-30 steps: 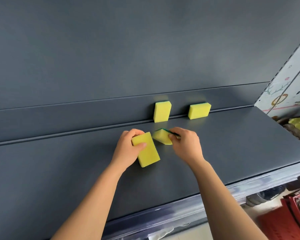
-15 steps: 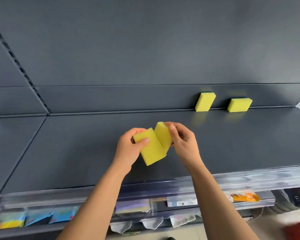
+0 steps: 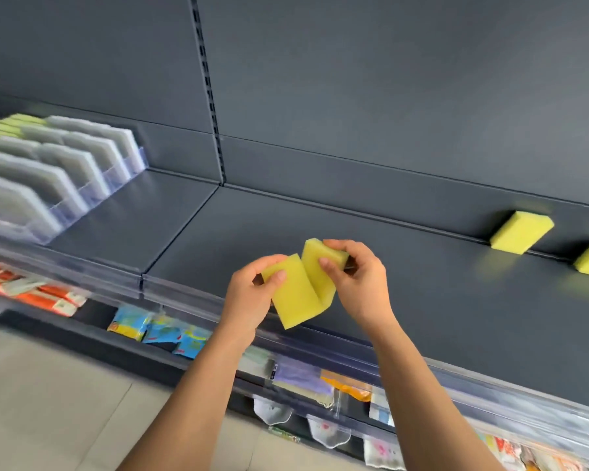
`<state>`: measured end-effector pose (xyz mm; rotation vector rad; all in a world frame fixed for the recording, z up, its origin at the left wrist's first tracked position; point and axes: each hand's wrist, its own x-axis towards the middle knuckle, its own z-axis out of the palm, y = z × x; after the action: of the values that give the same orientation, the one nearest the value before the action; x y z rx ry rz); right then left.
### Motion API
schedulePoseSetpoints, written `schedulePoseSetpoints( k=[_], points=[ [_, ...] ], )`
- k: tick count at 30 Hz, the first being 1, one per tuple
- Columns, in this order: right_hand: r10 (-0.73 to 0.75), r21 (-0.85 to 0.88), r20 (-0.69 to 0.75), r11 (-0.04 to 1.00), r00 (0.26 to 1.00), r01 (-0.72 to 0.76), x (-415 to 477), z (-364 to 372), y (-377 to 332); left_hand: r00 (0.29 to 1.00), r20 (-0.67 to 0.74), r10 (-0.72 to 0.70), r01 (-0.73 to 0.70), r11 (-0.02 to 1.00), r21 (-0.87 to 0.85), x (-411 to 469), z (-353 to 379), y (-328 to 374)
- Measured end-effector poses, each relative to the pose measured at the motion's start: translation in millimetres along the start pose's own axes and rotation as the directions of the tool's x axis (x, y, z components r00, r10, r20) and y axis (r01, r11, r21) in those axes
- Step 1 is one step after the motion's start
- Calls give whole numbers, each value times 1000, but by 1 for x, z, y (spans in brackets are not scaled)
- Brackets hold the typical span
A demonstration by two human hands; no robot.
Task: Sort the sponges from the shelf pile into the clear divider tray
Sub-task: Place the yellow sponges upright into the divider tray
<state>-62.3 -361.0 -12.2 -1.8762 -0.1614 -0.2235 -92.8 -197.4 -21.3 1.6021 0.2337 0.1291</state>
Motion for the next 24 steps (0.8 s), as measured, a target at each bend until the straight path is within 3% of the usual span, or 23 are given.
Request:
schedulePoseSetpoints(
  k=[6, 15, 24],
  points=[
    [-81, 25, 135, 997, 988, 79, -2, 53, -17, 991, -135, 21, -19, 1000, 15, -20, -59, -5],
    [-188, 109, 361, 981, 913, 159, -12, 176, -64, 941, -338, 12, -5, 1000, 22, -46, -183, -10],
    [-239, 158, 483, 970, 842, 184, -30, 323, -119, 907, -420, 29, -10, 999, 49, -50, -335, -10]
  ],
)
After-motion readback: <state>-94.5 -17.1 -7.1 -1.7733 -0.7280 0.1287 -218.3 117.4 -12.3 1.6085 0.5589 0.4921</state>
